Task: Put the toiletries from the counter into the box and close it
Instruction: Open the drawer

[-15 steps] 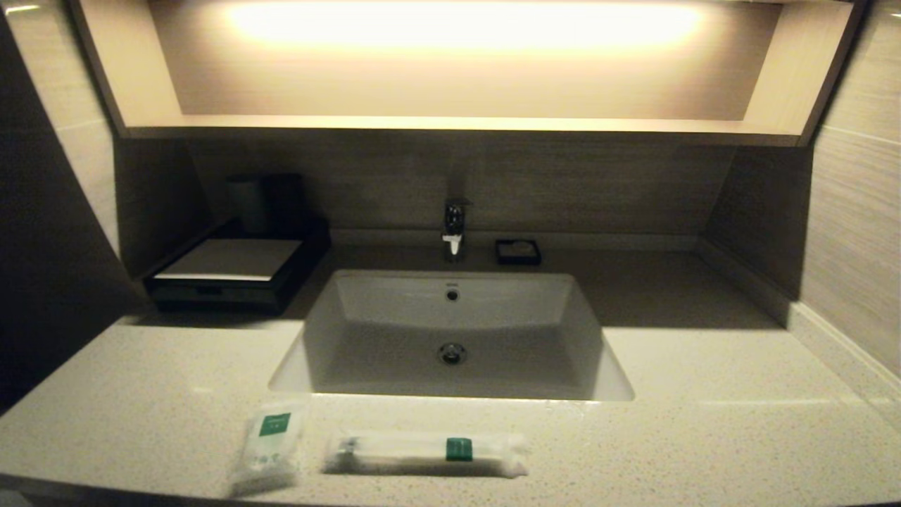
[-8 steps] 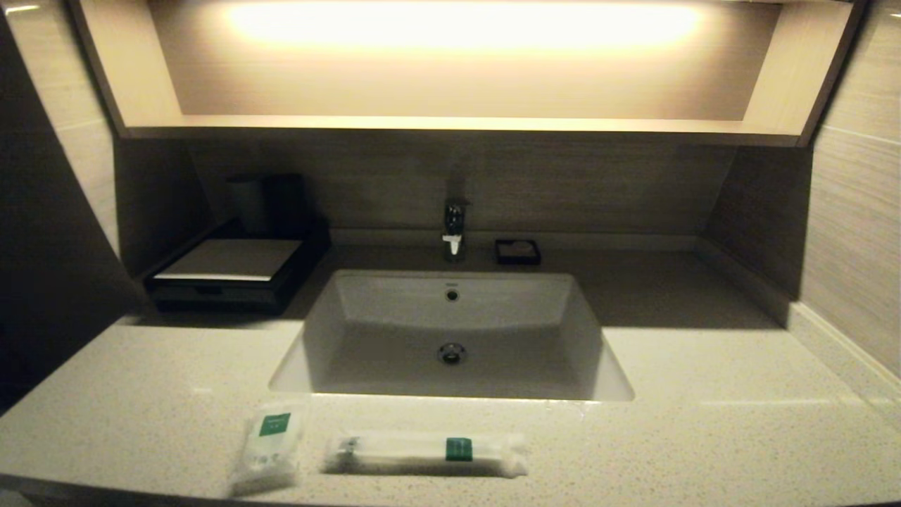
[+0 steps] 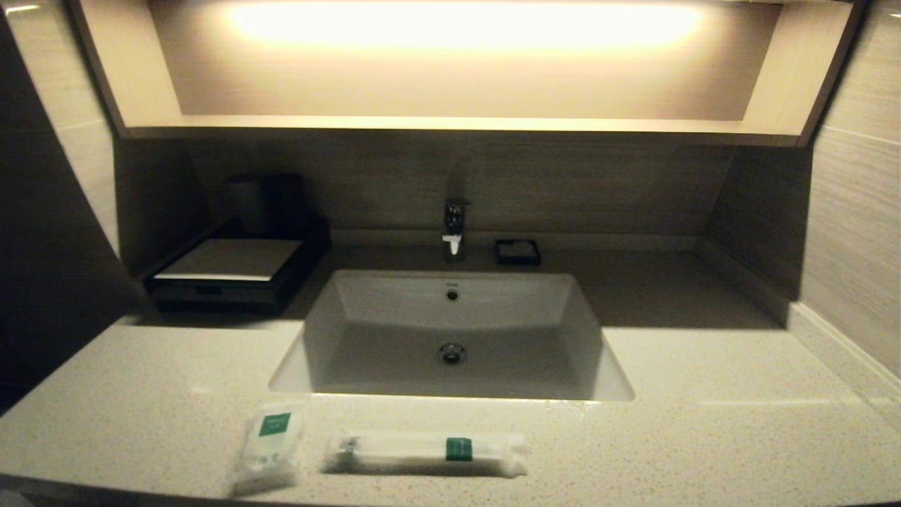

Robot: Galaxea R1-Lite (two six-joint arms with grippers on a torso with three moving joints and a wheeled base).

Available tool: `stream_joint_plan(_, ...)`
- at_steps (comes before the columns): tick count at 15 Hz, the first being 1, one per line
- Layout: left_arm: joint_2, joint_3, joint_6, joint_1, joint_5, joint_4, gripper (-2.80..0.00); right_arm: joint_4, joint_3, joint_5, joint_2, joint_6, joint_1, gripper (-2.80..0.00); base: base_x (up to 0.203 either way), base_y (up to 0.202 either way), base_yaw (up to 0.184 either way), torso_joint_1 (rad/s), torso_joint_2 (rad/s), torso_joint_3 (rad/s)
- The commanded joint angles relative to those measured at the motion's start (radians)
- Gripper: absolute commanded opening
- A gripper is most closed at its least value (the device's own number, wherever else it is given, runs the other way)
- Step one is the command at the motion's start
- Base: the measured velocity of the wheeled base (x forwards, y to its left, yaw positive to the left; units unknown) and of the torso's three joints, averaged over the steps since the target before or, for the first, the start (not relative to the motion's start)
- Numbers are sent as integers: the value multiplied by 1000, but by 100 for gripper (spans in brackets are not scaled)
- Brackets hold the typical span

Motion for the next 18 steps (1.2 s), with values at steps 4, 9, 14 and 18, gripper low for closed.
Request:
stream_joint_plan(4, 224, -46, 0, 0, 32, -29, -280, 0, 2, 0, 1, -1, 0, -280, 0, 0, 0, 0, 0, 0)
stream_joint_plan(9, 419, -130, 3, 1, 36, -21, -280, 0, 2, 0, 0, -1, 0, -280, 0, 0, 0, 0, 0, 0)
stream_joint_plan(14, 625, -188, 7, 10, 37, -6, -280, 0, 2, 0, 1, -1, 0, -280, 0, 0, 0, 0, 0, 0)
stream_joint_plan(18, 779, -263, 8, 14, 37, 40, -280, 0, 2, 0, 1, -1, 0, -280, 0, 0, 0, 0, 0, 0)
